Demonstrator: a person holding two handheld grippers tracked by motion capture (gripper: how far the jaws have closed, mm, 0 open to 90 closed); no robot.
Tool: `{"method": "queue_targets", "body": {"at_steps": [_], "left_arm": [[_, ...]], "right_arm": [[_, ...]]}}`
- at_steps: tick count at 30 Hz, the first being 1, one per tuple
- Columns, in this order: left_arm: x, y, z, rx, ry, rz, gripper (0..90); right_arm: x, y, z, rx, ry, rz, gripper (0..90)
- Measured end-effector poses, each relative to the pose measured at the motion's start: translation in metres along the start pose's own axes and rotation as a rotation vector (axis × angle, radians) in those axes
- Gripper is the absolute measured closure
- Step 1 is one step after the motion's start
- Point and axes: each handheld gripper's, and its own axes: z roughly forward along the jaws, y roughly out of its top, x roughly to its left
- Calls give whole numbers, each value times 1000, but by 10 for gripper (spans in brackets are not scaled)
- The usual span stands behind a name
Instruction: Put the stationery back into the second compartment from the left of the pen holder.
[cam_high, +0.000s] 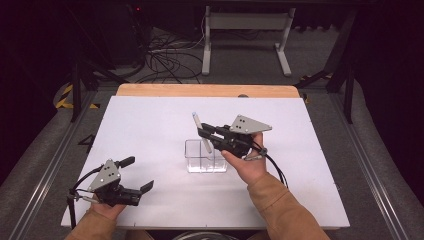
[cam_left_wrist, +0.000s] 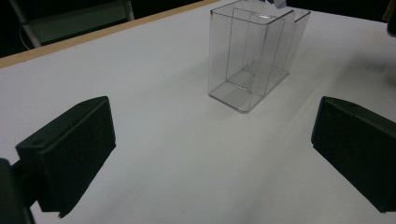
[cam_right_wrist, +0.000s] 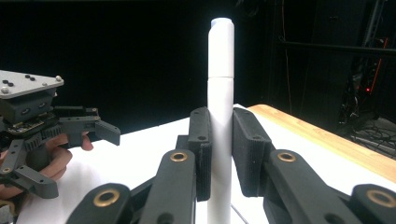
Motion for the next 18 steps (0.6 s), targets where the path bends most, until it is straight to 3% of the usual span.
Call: {"method": "queue_targets", "body": {"at_steps": [13, 18], "left_arm": [[0, 0, 0, -1, 0, -1, 5], [0, 0, 1, -1, 0, 2, 5]], "right_arm": [[1, -16, 4, 22, -18, 7, 787], [2, -25, 4, 58, -21, 19, 787]]}}
